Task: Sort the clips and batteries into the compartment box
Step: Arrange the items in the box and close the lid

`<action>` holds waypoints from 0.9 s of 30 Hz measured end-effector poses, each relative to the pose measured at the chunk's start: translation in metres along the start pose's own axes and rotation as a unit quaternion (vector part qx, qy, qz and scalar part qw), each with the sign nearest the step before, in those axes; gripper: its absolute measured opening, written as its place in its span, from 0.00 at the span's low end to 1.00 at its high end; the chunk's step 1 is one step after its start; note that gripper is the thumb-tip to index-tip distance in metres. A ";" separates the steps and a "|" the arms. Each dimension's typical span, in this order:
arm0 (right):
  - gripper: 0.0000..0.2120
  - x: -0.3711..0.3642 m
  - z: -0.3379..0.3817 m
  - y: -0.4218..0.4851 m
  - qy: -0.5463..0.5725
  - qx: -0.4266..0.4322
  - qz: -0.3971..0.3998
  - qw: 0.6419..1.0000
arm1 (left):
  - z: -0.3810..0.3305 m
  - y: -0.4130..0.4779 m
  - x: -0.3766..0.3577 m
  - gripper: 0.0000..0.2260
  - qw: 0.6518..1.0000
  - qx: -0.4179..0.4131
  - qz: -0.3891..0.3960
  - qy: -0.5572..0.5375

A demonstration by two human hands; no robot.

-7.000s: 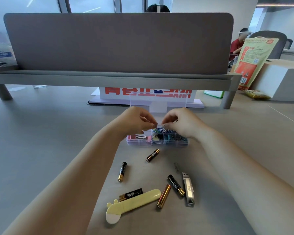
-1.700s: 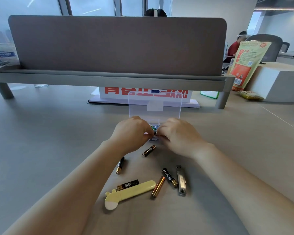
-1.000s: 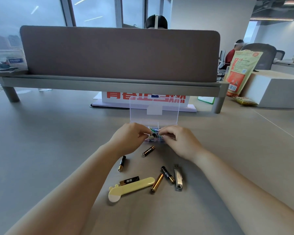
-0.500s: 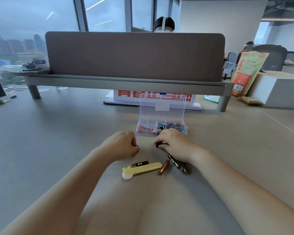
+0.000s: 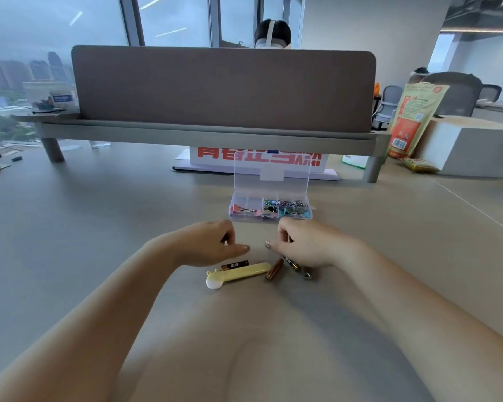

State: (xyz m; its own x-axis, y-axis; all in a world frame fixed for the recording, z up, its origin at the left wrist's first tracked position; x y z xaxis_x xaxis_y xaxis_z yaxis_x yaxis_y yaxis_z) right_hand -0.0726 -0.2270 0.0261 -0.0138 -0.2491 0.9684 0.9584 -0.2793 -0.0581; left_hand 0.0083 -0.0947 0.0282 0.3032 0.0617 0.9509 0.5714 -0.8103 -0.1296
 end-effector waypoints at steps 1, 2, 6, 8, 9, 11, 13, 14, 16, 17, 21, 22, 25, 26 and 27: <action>0.16 -0.001 0.003 -0.001 -0.044 0.005 -0.005 0.999 | -0.001 -0.002 -0.002 0.13 1.000 -0.006 0.011 0.008; 0.15 -0.002 0.007 -0.003 -0.083 0.012 -0.016 0.996 | -0.001 -0.003 -0.004 0.14 1.000 -0.009 0.019 0.008; 0.11 -0.006 0.023 -0.002 -0.158 0.052 -0.062 0.984 | -0.003 -0.001 -0.006 0.13 1.000 -0.015 0.008 0.023; 0.09 -0.009 0.028 0.000 -0.164 0.062 -0.080 0.981 | -0.005 0.000 -0.007 0.13 0.999 -0.012 -0.010 0.046; 0.08 -0.010 0.029 0.001 -0.163 0.064 -0.092 0.980 | -0.007 0.001 -0.008 0.13 0.998 -0.011 -0.021 0.060; 0.10 -0.011 0.030 0.004 -0.160 0.061 -0.118 0.978 | -0.011 0.001 -0.008 0.13 0.995 -0.018 -0.042 0.093; 0.14 -0.012 0.030 0.007 -0.161 0.051 -0.131 0.977 | -0.014 0.002 -0.009 0.12 0.992 -0.020 -0.055 0.116; 0.15 -0.012 0.030 0.008 -0.163 0.047 -0.134 0.976 | -0.015 0.003 -0.010 0.12 0.991 -0.018 -0.056 0.118; 0.16 -0.011 0.028 0.009 -0.165 0.041 -0.139 0.976 | -0.015 0.004 -0.011 0.13 0.992 -0.010 -0.058 0.115; 0.17 -0.011 0.027 0.009 -0.163 0.036 -0.142 0.976 | -0.015 0.004 -0.011 0.13 0.992 -0.007 -0.061 0.111; 0.20 -0.009 0.018 0.013 -0.141 0.013 -0.145 0.979 | -0.018 0.004 -0.007 0.15 0.991 -0.006 -0.085 0.104; 0.20 -0.008 0.017 0.014 -0.137 0.012 -0.143 0.980 | -0.017 0.004 -0.005 0.14 0.991 -0.003 -0.099 0.085; 0.19 -0.007 0.014 0.016 -0.134 0.010 -0.140 0.981 | -0.017 0.007 -0.002 0.09 0.992 -0.003 -0.123 0.026; 0.18 -0.007 0.013 0.017 -0.134 0.006 -0.139 0.981 | -0.020 0.007 -0.002 0.07 0.992 -0.010 -0.127 0.026; 0.18 -0.007 0.013 0.017 -0.136 0.001 -0.139 0.981 | -0.023 0.008 -0.002 0.05 0.991 -0.018 -0.130 0.030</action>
State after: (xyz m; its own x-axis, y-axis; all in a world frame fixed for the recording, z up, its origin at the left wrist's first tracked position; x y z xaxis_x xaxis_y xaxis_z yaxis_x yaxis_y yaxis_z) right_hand -0.0523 -0.2184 0.0213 -0.1987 0.0925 0.9757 0.9288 -0.3001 0.2175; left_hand -0.0056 -0.1144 0.0320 0.1032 0.2379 0.9658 0.5960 -0.7921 0.1314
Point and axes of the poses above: each hand's wrist, its own y-axis towards the middle knuckle, its own x-axis out of the back of the hand, z = x × y, the point moved 8 cm from there along y, towards the middle knuckle
